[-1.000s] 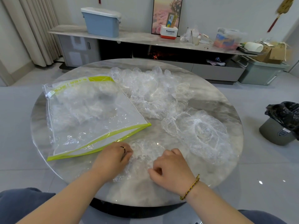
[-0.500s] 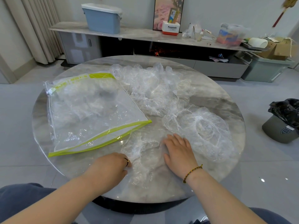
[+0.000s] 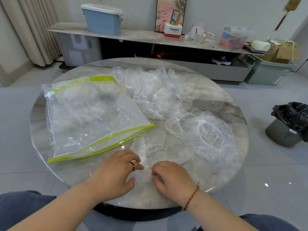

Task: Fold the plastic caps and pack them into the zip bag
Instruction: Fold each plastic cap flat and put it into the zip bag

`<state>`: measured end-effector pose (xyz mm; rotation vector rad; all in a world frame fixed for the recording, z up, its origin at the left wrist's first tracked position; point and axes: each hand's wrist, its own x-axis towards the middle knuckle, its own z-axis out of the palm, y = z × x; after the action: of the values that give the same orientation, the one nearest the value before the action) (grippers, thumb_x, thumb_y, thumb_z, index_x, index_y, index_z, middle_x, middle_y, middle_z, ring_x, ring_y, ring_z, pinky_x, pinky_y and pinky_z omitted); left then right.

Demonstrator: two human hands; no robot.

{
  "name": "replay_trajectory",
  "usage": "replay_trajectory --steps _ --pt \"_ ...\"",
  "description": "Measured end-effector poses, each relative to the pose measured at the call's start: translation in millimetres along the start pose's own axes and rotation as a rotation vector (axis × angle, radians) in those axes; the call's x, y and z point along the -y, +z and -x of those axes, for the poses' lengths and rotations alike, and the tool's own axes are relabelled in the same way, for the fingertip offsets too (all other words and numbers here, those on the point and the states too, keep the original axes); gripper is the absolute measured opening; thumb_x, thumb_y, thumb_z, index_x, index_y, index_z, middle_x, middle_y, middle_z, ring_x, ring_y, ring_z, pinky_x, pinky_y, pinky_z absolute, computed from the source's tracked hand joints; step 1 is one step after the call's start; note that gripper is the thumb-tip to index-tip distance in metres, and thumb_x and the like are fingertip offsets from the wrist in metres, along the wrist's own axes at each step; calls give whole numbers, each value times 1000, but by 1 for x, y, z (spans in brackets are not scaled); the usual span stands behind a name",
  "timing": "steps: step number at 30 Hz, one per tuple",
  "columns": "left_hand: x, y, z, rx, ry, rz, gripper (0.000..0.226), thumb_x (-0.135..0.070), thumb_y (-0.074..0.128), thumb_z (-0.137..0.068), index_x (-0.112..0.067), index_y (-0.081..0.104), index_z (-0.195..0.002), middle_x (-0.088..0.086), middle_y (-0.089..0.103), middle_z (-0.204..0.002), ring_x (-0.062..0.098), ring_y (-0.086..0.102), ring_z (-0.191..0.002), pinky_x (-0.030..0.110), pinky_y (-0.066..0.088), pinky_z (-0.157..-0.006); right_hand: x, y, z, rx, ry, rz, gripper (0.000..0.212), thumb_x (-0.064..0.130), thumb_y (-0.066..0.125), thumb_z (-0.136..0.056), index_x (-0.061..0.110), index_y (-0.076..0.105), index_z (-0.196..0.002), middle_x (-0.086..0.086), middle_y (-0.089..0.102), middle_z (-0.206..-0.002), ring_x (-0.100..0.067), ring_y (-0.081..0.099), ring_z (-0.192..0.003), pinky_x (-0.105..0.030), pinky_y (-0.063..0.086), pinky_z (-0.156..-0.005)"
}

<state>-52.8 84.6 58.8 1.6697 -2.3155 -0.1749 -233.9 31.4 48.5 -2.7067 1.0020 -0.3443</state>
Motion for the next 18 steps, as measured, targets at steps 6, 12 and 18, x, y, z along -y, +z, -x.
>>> replay_trajectory --steps 6,12,18 --pt "1 13 -8 76 -11 -122 60 -66 30 -57 -33 73 -84 -17 70 -92 0 67 -86 21 52 -77 -10 -11 2 54 274 -373 14 23 40 -89 21 49 -78 11 43 -58 -2 48 -55 -13 32 -52" --pt "6 20 -22 -13 -337 268 60 -61 31 -67 -18 71 -81 -9 66 -79 15 61 -81 14 41 -73 -14 -17 -5 163 423 -640 19 28 62 -85 30 47 -96 11 54 -97 2 50 -89 -15 40 -81" --pt "9 22 -33 -44 -474 353 22 -32 55 -90 -36 52 -69 -9 63 -78 11 58 -82 21 40 -69 -17 -13 -14 68 470 -435 8 24 55 -88 26 48 -85 6 55 -84 -13 51 -80 -23 41 -76"
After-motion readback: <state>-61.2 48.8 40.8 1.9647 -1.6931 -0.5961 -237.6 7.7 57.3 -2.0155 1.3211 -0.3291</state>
